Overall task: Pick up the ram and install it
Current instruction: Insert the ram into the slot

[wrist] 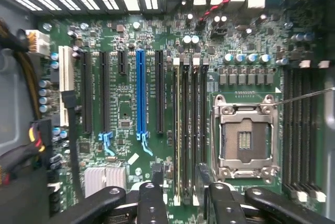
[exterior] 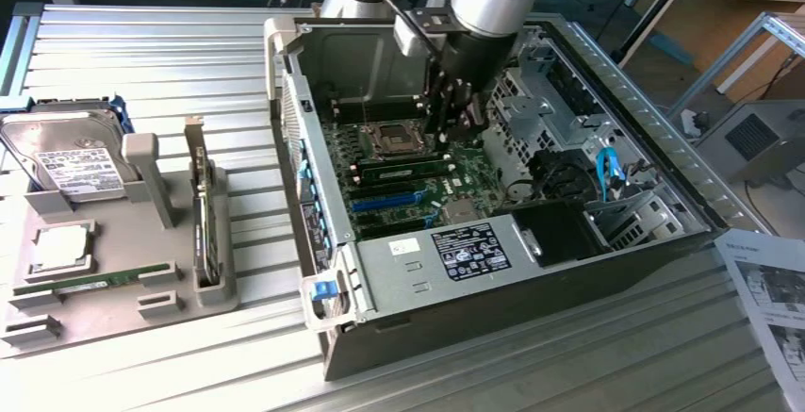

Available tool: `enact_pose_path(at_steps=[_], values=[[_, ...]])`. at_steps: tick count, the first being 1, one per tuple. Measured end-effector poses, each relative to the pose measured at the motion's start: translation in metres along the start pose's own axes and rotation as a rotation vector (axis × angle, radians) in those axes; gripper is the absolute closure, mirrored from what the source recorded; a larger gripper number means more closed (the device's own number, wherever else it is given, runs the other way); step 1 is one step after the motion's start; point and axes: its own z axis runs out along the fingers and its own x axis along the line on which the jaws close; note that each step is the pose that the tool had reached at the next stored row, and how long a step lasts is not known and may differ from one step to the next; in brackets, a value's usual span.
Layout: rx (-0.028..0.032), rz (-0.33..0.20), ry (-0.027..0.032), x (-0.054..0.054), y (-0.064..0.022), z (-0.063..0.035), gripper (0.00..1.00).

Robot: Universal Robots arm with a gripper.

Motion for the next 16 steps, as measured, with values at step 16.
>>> enact_pose_path(at_steps=[16], values=[[-0.0001,0.000,0.0001,0.000,0.0002,-0.0439,0.62]])
